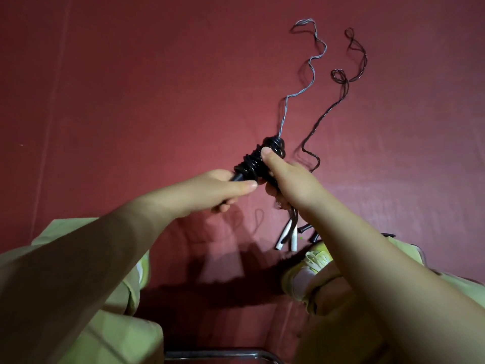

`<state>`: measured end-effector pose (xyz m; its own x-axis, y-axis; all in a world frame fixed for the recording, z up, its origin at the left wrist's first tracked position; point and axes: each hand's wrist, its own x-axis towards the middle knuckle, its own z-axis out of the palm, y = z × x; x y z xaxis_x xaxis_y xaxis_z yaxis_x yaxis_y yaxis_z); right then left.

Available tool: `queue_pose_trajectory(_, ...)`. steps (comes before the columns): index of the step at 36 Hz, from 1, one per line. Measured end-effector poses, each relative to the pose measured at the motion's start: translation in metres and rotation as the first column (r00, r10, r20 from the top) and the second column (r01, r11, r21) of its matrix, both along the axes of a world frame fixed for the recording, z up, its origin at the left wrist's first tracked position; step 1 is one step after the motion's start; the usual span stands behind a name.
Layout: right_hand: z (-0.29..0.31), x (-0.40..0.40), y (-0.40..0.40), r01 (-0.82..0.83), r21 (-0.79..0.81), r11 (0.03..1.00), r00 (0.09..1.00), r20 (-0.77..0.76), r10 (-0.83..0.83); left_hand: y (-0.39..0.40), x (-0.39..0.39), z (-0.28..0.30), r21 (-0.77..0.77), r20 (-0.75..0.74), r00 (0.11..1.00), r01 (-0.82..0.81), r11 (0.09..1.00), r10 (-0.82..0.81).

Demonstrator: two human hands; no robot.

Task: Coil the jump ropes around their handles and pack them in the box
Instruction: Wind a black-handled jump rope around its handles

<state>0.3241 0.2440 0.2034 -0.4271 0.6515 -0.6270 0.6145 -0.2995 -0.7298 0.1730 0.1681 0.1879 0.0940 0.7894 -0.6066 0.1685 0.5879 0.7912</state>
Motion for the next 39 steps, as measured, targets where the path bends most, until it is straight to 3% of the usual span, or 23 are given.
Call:
queue_pose_trajectory(3,0.003,0.003,0.002,0.002,0.051,0.999,0.996,-0.084,0.003,0.001,-0.007,0.009,-0.201,0.367,0.924,-0.030,0.979,0.103)
queue_pose_trajectory(10,0.010,0.002,0.003,-0.121,0.107,0.987,0.970,-0.200,0.140,0.001,-0.018,0.004,-0.242,0.645,0.750,0.019,0.970,0.146)
queue_pose_trajectory(13,0.008,0.005,0.004,-0.168,0.079,0.983,0.968,-0.177,0.180,0.002,-0.017,0.003,-0.251,0.580,0.792,-0.045,0.967,0.187)
queue_pose_trajectory(18,0.007,0.008,0.004,-0.206,0.107,0.973,0.977,-0.037,0.211,0.004,-0.006,0.006,-0.187,0.342,0.921,-0.125,0.974,0.184)
queue_pose_trajectory(25,0.003,0.005,0.003,-0.197,0.088,0.976,0.979,0.078,0.191,0.004,-0.003,0.003,-0.073,0.106,0.980,-0.159,0.985,0.167)
queue_pose_trajectory(32,0.004,0.004,0.004,-0.093,0.061,0.994,0.990,-0.099,0.099,0.005,-0.001,0.004,0.097,-0.111,0.992,-0.051,0.994,0.061)
queue_pose_trajectory(36,0.007,0.002,0.001,-0.114,0.039,0.993,0.974,-0.195,0.119,0.002,-0.009,0.007,-0.052,0.096,0.995,-0.013,0.999,0.018)
queue_pose_trajectory(38,0.011,0.002,0.000,-0.161,0.019,0.987,0.936,-0.314,0.159,-0.002,-0.014,0.007,-0.146,0.352,0.934,0.109,0.983,-0.051)
queue_pose_trajectory(39,0.013,0.002,-0.001,-0.191,0.009,0.982,0.904,-0.388,0.180,-0.004,-0.015,0.005,-0.174,0.509,0.859,0.162,0.971,-0.052)
